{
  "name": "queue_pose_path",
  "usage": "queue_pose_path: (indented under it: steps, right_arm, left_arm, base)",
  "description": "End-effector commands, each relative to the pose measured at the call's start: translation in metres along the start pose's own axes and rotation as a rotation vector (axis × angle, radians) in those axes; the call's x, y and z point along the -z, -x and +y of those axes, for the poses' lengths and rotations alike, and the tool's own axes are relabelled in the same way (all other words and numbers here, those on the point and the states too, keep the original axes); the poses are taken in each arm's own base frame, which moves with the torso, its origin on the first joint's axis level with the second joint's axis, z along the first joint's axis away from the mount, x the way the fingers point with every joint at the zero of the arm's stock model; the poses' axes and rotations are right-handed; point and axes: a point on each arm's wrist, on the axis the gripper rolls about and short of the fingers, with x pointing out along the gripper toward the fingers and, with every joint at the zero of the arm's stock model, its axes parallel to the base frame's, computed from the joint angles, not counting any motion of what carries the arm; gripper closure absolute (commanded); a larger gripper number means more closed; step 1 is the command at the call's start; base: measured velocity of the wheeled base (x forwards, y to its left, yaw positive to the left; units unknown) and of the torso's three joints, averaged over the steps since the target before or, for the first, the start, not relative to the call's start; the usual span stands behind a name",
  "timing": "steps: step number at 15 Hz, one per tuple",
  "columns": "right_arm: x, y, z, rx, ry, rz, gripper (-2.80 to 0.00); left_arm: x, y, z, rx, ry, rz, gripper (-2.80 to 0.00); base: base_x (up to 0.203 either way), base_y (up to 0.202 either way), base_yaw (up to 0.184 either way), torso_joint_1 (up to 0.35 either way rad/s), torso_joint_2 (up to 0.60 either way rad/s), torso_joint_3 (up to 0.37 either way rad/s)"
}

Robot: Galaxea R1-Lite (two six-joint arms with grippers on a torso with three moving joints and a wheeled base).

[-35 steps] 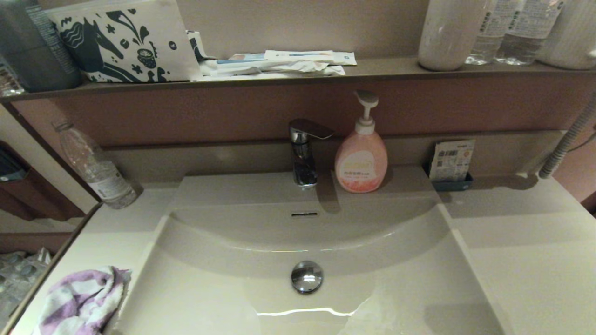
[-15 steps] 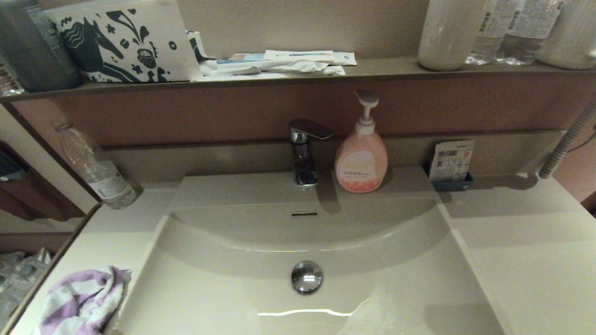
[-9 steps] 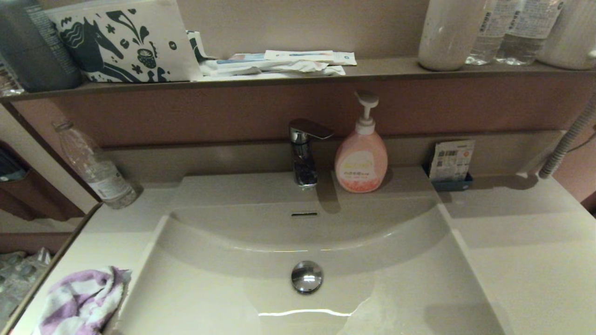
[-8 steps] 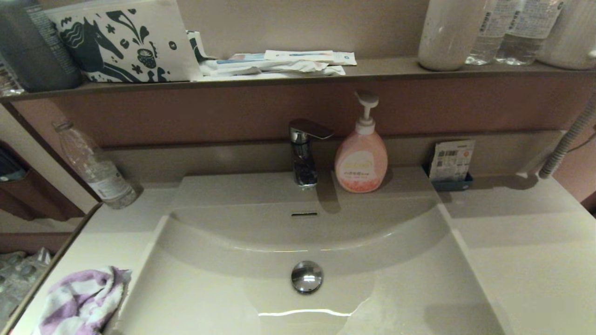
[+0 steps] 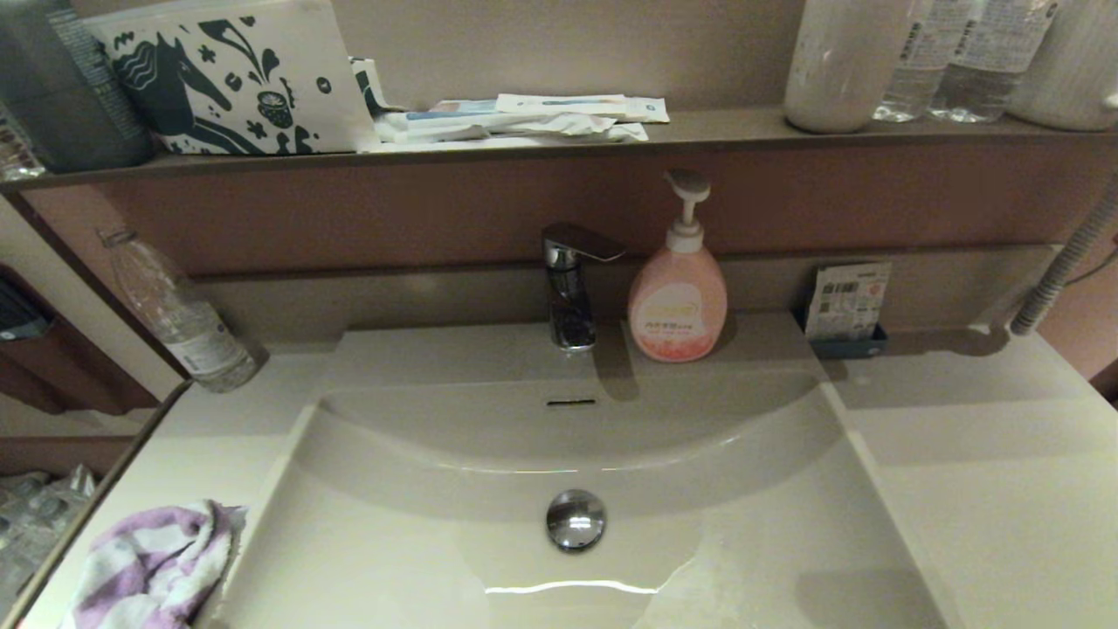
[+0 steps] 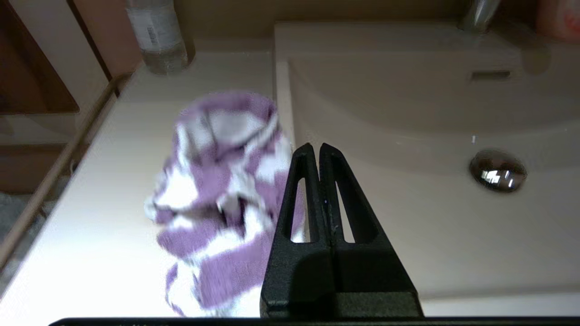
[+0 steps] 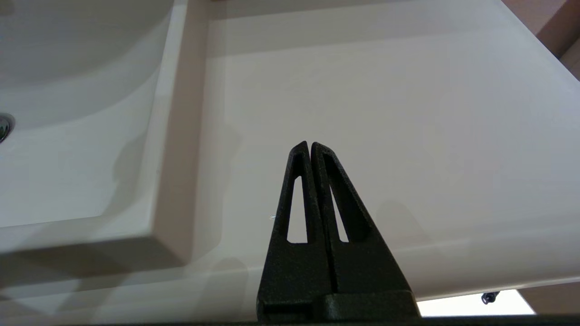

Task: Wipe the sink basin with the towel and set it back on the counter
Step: Pick up the cloth

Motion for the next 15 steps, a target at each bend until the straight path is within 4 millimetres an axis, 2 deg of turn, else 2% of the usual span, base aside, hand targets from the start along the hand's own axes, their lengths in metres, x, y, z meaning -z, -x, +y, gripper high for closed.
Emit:
queue_pose_path:
  steps: [1,3,6,10,12,15]
  right_arm:
    - [0.000,0.000,0.000,0.000,0.000,0.001,0.00]
    - [0.000,0.000,0.000,0.000,0.000,0.001,0.00]
    - [0.000,0.000,0.000,0.000,0.000,0.001,0.00]
    - [0.000,0.000,0.000,0.000,0.000,0.002,0.00]
    - [0.000,0.000,0.000,0.000,0.000,0.001,0.00]
    - [0.000,0.000,0.000,0.000,0.000,0.000,0.00]
  left_arm:
    - [-0.021,-0.001,0.000,-0.002,0.006,-0.006,0.00]
    - [-0.042,-0.010,0.001,-0.039,0.013,0.056,0.00]
    - [-0.091,-0.011,0.002,-0.123,0.013,0.127,0.00]
    - [-0.140,-0.003,0.002,-0.193,0.036,0.419,0.00]
    - [-0.148,-0.008,0.002,-0.221,0.058,0.625,0.00]
    - [-0.148,-0.036,0.003,-0.258,0.118,0.775,0.00]
  base:
    - [0.000,0.000,0.000,0.000,0.00,0.000]
    - [0.000,0.000,0.000,0.000,0.00,0.000]
    - [0.000,0.000,0.000,0.000,0.00,0.000]
    - [0.000,0.000,0.000,0.000,0.00,0.000]
    - [0.000,0.000,0.000,0.000,0.00,0.000]
    - [0.000,0.000,0.000,0.000,0.00,0.000]
